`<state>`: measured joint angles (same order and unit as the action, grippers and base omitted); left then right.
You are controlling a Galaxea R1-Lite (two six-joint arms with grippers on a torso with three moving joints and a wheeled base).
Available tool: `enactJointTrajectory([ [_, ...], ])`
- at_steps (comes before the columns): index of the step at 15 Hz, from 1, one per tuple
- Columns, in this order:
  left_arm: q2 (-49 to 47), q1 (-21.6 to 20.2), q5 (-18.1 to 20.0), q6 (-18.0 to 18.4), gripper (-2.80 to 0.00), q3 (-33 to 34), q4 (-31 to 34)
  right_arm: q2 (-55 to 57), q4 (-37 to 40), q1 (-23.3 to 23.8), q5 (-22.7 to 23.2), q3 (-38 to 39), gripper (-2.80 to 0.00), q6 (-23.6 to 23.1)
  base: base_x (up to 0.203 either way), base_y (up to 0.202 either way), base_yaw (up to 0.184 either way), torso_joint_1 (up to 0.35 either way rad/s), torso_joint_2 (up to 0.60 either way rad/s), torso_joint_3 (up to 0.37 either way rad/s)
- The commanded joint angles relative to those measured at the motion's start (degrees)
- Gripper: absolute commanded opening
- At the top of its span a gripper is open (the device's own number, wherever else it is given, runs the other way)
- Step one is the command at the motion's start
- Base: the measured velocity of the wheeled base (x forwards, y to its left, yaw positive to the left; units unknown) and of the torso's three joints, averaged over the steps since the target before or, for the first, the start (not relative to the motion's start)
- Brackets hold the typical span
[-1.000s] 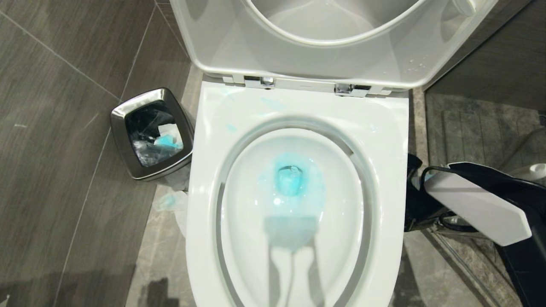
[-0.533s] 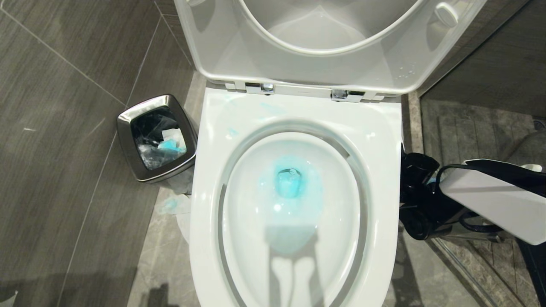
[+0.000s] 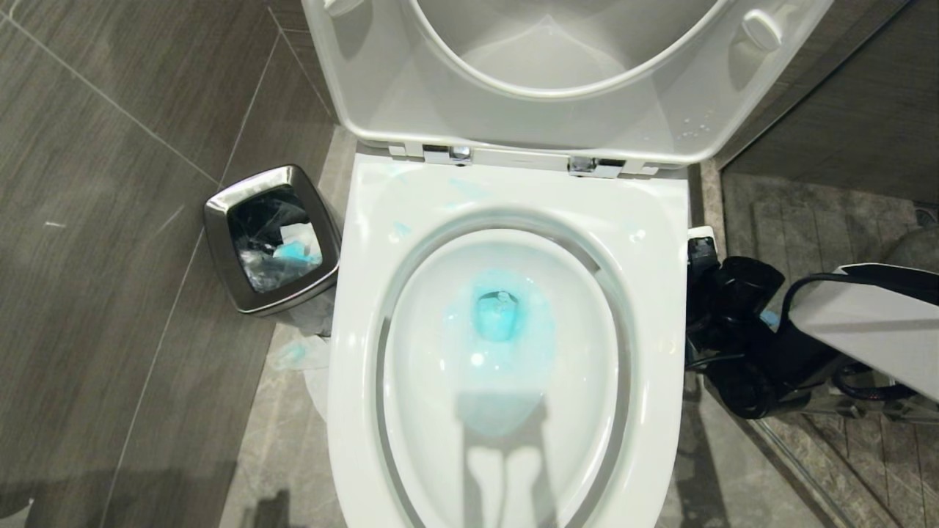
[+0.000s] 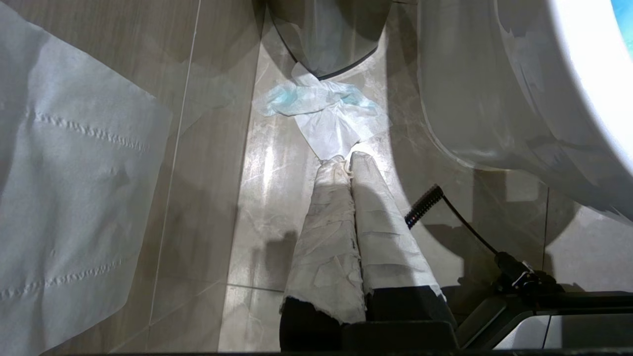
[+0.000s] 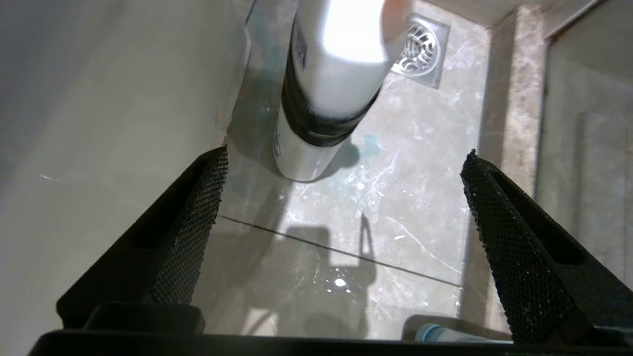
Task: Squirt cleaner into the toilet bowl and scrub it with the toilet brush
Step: Place the cleaning agent on the floor, then scrub the toilet bowl
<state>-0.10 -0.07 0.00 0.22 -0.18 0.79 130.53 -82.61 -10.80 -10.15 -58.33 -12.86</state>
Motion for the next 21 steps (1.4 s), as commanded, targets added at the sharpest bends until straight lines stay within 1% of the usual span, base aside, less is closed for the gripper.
enactJointTrajectory([
  [1,-0.1,0.0,0.0,0.1,-2.8,-0.1,0.0,-6.6,-0.5,0.0,-0.1,3.5,0.0,-0.1,0.0,0.0,0.0,0.0,0.0,0.0],
  [5,-0.1,0.0,0.0,0.2,-2.8,-0.1,0.0,-14.3,-0.2,0.9,-0.1,9.9,0.0,-0.1,0.0,0.0,0.0,0.0,0.0,0.0],
  [8,-0.1,0.0,0.0,0.0,-2.8,0.0,0.0,-17.3,-0.3,1.2,-0.1,12.6,0.0,-0.1,0.0,0.0,0.0,0.0,0.0,0.0],
  [12,-0.1,0.0,0.0,0.1,-2.8,-0.1,0.0,-20.4,-0.1,2.7,-0.3,13.4,0.0,-0.6,0.0,0.0,0.0,0.0,0.0,0.0],
  [17,-0.1,0.0,0.0,0.3,-2.8,-0.1,0.0,-27.2,-0.1,4.6,-0.3,19.9,0.0,-0.9,0.0,0.0,0.0,0.0,0.0,0.0],
  [21,-0.1,0.0,0.0,0.2,-2.8,-0.1,0.0,-32.5,0.1,5.0,-0.3,23.8,0.0,-0.9,0.0,0.0,0.0,0.0,0.0,0.0],
])
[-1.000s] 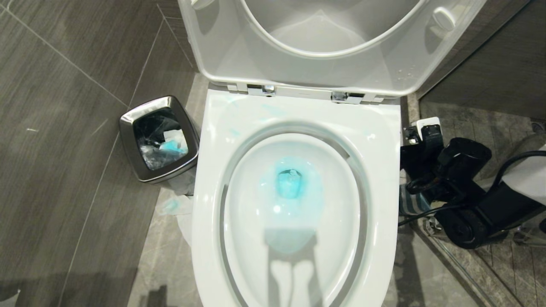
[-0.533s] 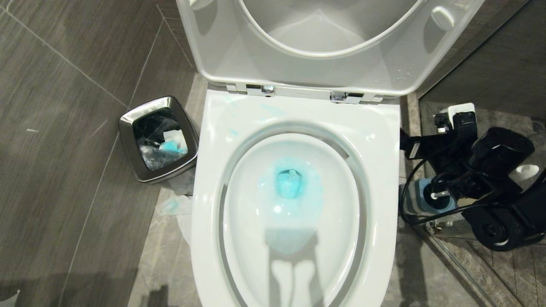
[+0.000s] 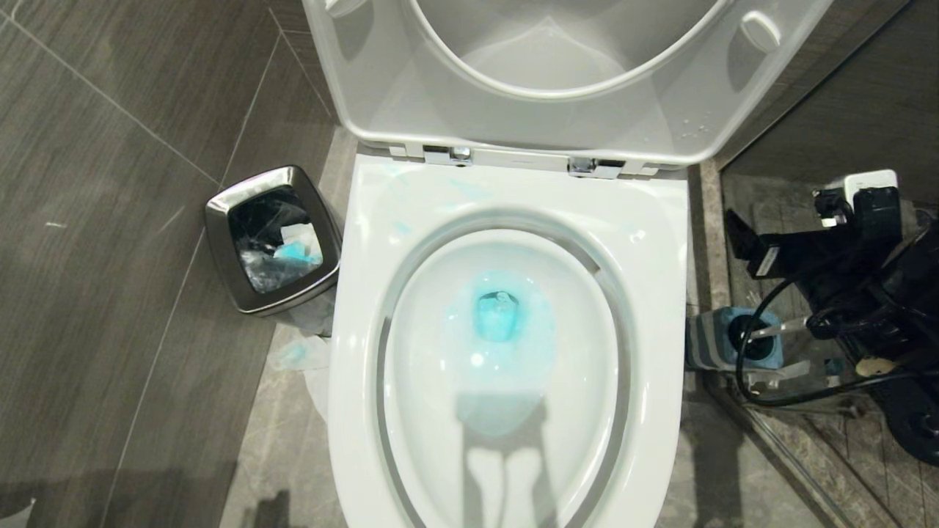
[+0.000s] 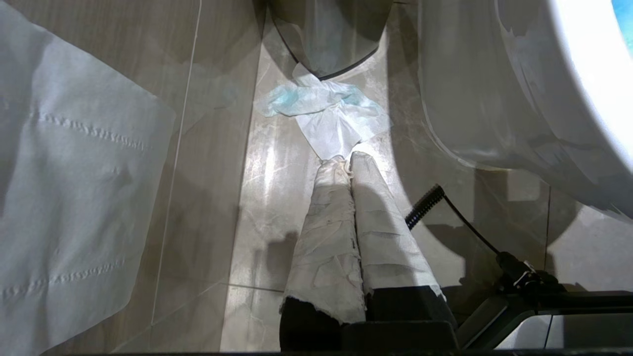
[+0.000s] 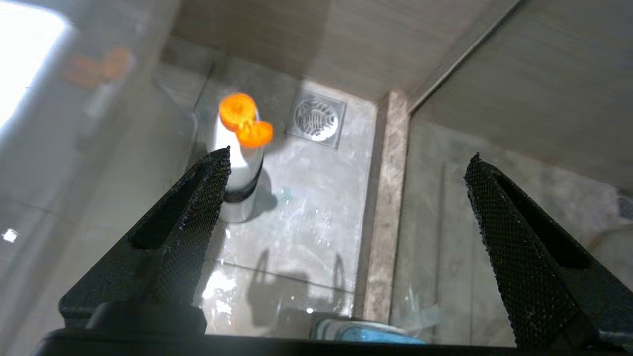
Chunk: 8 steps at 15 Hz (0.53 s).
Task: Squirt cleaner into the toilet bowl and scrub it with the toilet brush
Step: Scrub the toilet bowl
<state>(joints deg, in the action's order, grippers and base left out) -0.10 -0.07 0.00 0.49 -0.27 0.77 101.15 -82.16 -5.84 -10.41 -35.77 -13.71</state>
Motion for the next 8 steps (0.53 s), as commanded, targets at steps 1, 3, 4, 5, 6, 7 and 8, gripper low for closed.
enactJointTrajectory([
  [1,-0.1,0.0,0.0,0.0,-2.8,0.0,0.0,-4.4,0.2,0.0,-0.1,1.6,0.0,-0.1,0.0,0.0,0.0,0.0,0.0,0.0],
  [3,-0.1,0.0,0.0,-0.1,-2.8,0.0,0.0,-6.9,2.5,0.0,-0.1,1.8,0.0,-0.2,0.0,0.0,0.0,0.0,0.0,0.0],
  [4,-0.1,0.0,0.0,-0.1,-2.8,0.0,0.0,-8.1,3.8,0.0,-0.1,1.7,0.0,-0.2,0.0,0.0,0.0,0.0,0.0,0.0],
  [5,-0.1,0.0,0.0,0.0,-2.8,0.0,0.0,-9.3,5.1,0.0,-0.1,1.4,0.0,-0.2,0.0,0.0,0.0,0.0,0.0,0.0],
  [6,-0.1,0.0,0.0,0.0,-2.8,0.0,0.0,-10.4,6.5,0.0,-0.1,1.3,0.0,-0.2,0.0,0.0,0.0,0.0,0.0,0.0],
  [7,-0.1,0.0,0.0,-0.1,-2.8,0.0,0.0,-11.5,7.9,0.0,-0.1,1.3,0.0,-0.2,0.0,0.0,0.0,0.0,0.0,0.0],
  [8,-0.1,0.0,0.0,-0.1,-2.8,0.0,0.0,-12.4,9.4,0.0,0.0,1.2,0.0,-0.2,0.0,0.0,0.0,0.0,0.0,0.0],
])
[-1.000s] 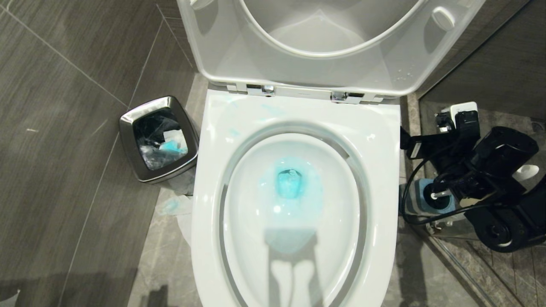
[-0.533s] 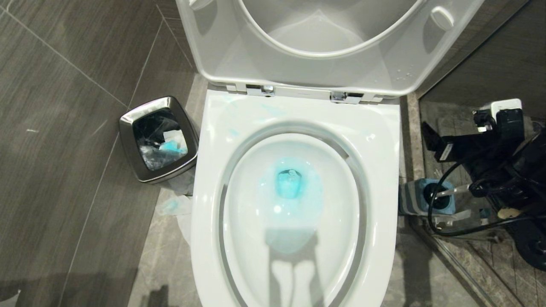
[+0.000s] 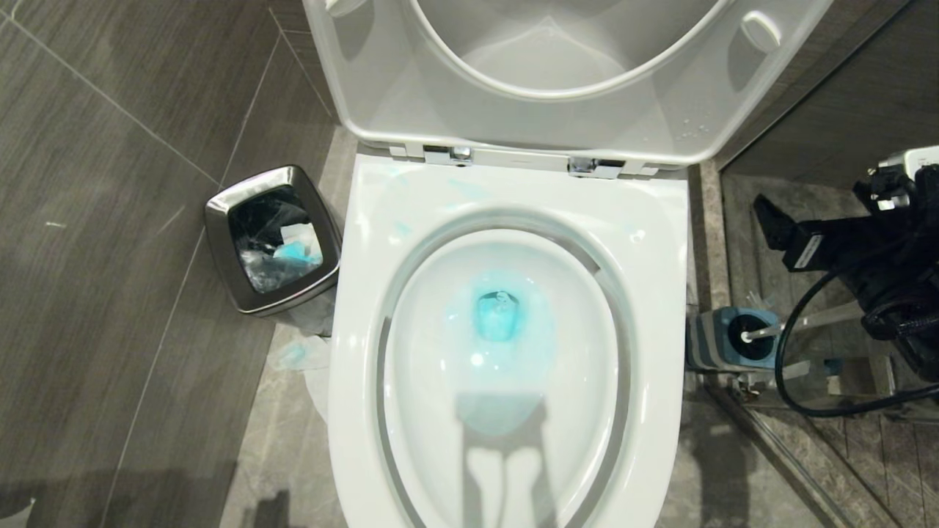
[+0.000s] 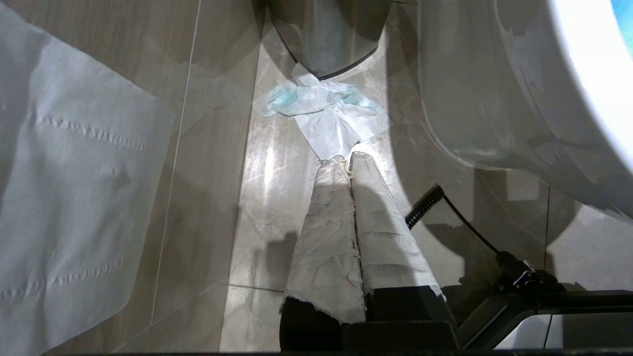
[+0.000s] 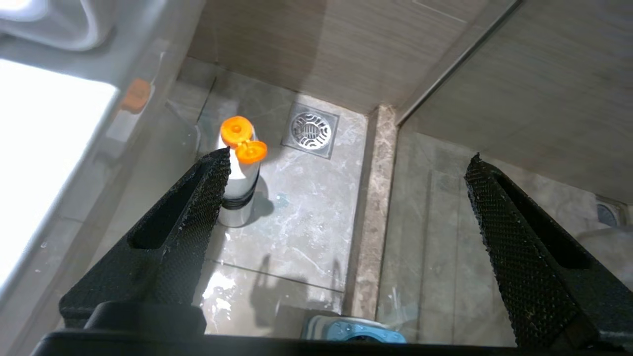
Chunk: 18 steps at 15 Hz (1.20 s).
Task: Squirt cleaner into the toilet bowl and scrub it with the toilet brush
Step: Scrub the toilet bowl
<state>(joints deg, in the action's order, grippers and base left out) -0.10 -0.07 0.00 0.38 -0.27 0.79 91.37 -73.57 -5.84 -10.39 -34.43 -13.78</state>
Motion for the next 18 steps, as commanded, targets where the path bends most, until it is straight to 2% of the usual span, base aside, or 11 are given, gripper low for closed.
enactJointTrajectory([
  [1,-0.1,0.0,0.0,0.0,-2.8,0.0,0.0,-3.2,1.7,0.0,0.0,-0.3,0.0,-0.1,0.0,0.0,0.0,0.0,0.0,0.0],
  [7,-0.1,0.0,0.0,-0.1,-2.8,0.1,0.0,-5.2,6.4,0.0,0.0,-1.7,0.0,0.1,0.0,0.0,0.0,0.0,0.0,0.0],
  [8,-0.1,0.0,0.0,-0.1,-2.8,0.0,0.0,-5.4,6.5,0.0,0.0,-2.2,-2.8,0.1,0.0,0.0,0.0,0.0,0.0,0.0],
  [10,-0.1,0.0,0.0,-0.1,-2.8,0.0,0.0,-7.0,8.1,0.0,0.0,-2.2,-2.8,0.1,0.0,0.0,0.0,0.0,0.0,0.0],
  [13,-0.1,0.0,0.0,-0.1,-2.8,0.0,0.0,-11.8,15.1,0.0,0.2,-3.6,-2.8,0.1,0.0,0.0,0.0,0.0,0.0,0.0],
  [16,-0.1,0.0,0.0,-0.1,-2.8,0.0,0.0,-17.9,24.5,-0.2,0.4,-6.6,-2.8,0.2,0.0,0.0,0.0,0.0,0.0,0.0],
  [18,-0.1,0.0,0.0,-0.1,-2.8,0.0,0.0,-22.8,33.5,-0.4,0.4,-9.3,-2.8,0.3,0.0,0.0,0.0,0.0,0.0,0.0],
])
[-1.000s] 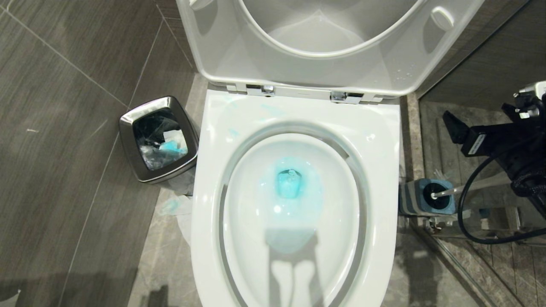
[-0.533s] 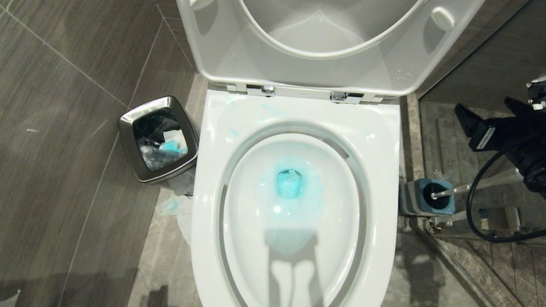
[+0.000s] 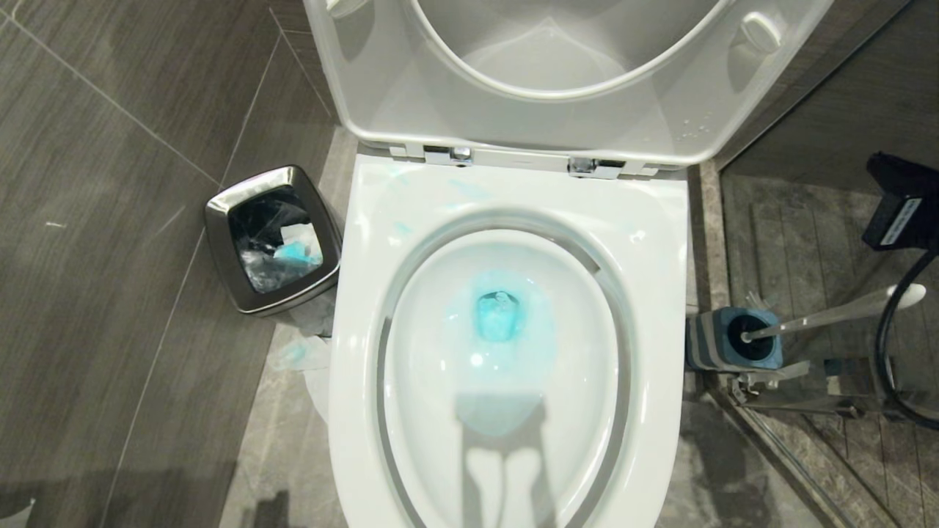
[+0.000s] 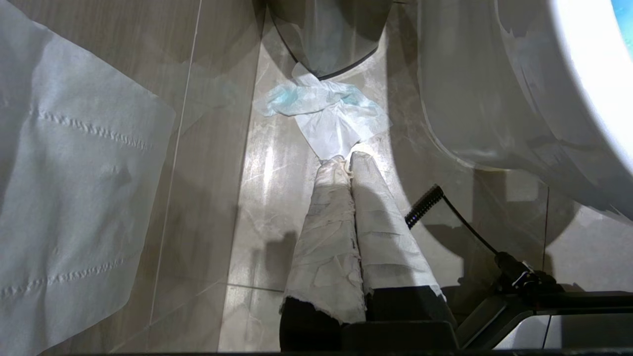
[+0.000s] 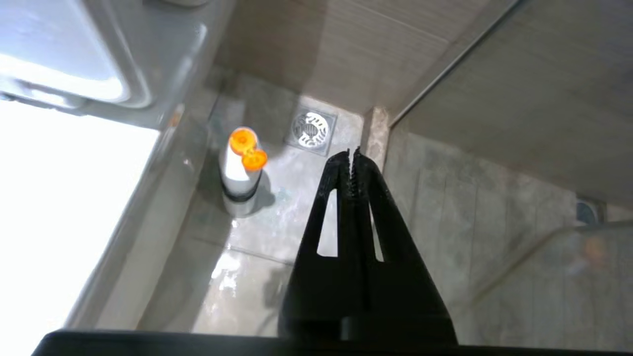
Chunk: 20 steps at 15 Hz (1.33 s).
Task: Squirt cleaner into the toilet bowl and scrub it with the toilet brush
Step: Scrub the toilet bowl
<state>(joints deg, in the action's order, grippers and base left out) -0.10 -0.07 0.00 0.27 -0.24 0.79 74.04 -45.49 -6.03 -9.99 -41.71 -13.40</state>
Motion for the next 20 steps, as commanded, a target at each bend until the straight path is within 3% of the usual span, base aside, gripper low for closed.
enactJointTrajectory([
  [1,-0.1,0.0,0.0,0.0,-2.8,0.0,0.0,-7.8,11.0,-0.4,0.0,-4.0,-2.8,0.0,0.0,0.0,0.0,0.0,0.0,0.0],
  [4,-0.1,0.0,0.0,0.0,-2.8,0.0,0.0,-13.9,25.9,-0.7,0.0,-9.6,-2.8,0.7,0.0,0.0,0.0,0.0,0.0,0.0],
  [9,-0.1,0.0,0.0,0.0,-2.8,0.0,0.0,-20.6,38.7,-0.7,-0.2,-10.2,-2.8,1.1,0.0,0.0,0.0,0.0,0.0,0.0],
  [13,-0.1,0.0,0.0,0.0,-2.8,0.0,0.0,-25.4,52.0,-0.8,0.0,-10.4,-2.8,4.4,0.0,0.0,0.0,0.0,0.0,0.0],
  [20,-0.1,0.0,0.0,-0.1,-2.8,0.0,0.0,-31.3,60.9,-0.7,0.1,-10.3,-2.8,5.2,0.0,0.0,0.0,0.0,0.0,0.0],
])
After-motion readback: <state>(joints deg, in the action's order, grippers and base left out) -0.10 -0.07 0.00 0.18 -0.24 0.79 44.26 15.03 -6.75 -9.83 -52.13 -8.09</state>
